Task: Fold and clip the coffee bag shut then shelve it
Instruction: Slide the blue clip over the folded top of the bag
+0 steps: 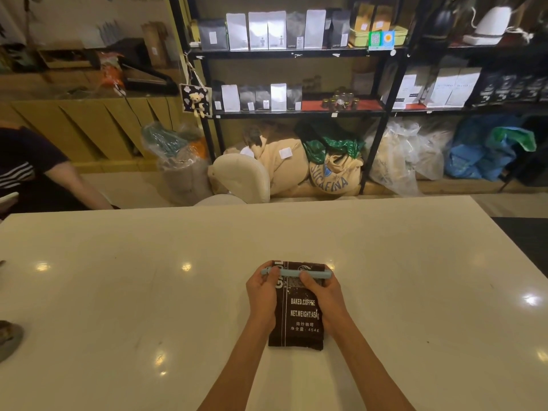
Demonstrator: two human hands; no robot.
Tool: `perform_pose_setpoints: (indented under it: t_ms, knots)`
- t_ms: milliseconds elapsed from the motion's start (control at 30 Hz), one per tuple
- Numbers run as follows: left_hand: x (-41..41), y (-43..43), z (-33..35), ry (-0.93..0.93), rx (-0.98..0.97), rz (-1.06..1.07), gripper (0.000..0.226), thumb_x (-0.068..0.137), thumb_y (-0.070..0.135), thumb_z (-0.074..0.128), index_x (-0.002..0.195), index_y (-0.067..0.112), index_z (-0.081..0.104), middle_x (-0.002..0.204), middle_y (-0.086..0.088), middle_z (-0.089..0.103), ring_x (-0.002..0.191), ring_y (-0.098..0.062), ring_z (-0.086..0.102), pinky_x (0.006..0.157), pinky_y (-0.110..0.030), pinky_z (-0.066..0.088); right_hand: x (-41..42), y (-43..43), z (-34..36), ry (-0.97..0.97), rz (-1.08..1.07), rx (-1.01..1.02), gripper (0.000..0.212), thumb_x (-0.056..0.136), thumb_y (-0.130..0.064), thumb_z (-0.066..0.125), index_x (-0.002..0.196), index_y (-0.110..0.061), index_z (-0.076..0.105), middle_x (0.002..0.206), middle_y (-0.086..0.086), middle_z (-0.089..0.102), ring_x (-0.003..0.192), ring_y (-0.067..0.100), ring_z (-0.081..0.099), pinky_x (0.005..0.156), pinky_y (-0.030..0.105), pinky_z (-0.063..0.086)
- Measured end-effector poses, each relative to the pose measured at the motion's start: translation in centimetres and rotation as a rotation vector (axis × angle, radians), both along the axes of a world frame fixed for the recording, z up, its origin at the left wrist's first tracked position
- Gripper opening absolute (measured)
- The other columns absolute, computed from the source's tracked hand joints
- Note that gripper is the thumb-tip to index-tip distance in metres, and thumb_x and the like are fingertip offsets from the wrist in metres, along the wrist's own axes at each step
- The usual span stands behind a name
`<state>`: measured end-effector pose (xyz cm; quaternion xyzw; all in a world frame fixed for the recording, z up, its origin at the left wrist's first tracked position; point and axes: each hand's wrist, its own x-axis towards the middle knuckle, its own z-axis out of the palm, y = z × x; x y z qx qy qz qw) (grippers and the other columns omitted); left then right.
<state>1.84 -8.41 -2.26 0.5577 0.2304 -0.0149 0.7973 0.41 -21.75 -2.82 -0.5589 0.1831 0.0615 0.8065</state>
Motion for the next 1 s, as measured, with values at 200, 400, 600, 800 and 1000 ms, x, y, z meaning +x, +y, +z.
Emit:
perform_pose_setpoints:
  t_ms: [200, 400, 600, 800, 1000]
  knots:
    - [-0.1, 0.0, -0.2, -0.104, 0.138, -0.116, 0.010, 0.099, 0.021, 0.052, 0.105, 0.022, 0.059, 0.104, -0.017, 0.067, 0.087, -0.024, 0.070, 0.070, -0.036, 0.059, 0.4, 0.0, 0.0, -0.028, 0.032, -0.082, 0.040, 0.080, -0.026, 0.078, 0.112, -0.016, 0.057, 0.105, 0.016, 0.072, 0.090, 0.030, 0.074, 0.074, 0.040, 0.061]
    - [-0.5, 1.0, -0.4, -0.122, 0.111, -0.314, 0.049, 0.093, 0.023, 0.062, 0.133, 0.020, 0.034, 0.121, -0.006, 0.059, 0.101, -0.018, 0.068, 0.073, -0.027, 0.059, 1.7, 0.0, 0.5, -0.061, 0.152, -0.320, 0.039, 0.086, -0.042, 0.069, 0.113, -0.017, 0.057, 0.101, 0.007, 0.074, 0.084, 0.016, 0.075, 0.074, 0.032, 0.061]
    - [-1.3, -0.2, -1.5, -0.044, 0.334, -0.176, 0.024, 0.094, 0.036, 0.059, 0.108, 0.017, 0.064, 0.096, -0.003, 0.075, 0.085, -0.016, 0.074, 0.079, -0.041, 0.062, 1.6, 0.6, -0.1, -0.034, 0.061, -0.308, 0.032, 0.090, -0.044, 0.062, 0.110, -0.020, 0.060, 0.098, 0.005, 0.074, 0.086, 0.019, 0.074, 0.076, 0.038, 0.061]
    - [-1.4, -0.2, -1.3, -0.053, 0.441, 0.056, 0.031, 0.099, 0.036, 0.048, 0.096, 0.010, 0.065, 0.086, -0.004, 0.072, 0.076, -0.011, 0.068, 0.062, -0.023, 0.051, -1.0, 2.6, -1.0, -0.139, 0.055, -0.679, 0.034, 0.088, -0.046, 0.064, 0.115, -0.026, 0.055, 0.095, -0.014, 0.068, 0.085, 0.001, 0.067, 0.072, 0.022, 0.056]
    - [-2.4, 0.2, -1.6, -0.080, 0.411, 0.026, 0.030, 0.101, 0.035, 0.043, 0.105, 0.011, 0.060, 0.092, -0.002, 0.071, 0.081, -0.016, 0.071, 0.064, -0.023, 0.056, -1.1, 3.7, -1.4, -0.200, -0.107, -0.778, 0.022, 0.098, -0.042, 0.048, 0.091, -0.025, 0.062, 0.077, -0.008, 0.069, 0.071, 0.005, 0.068, 0.061, 0.027, 0.057]
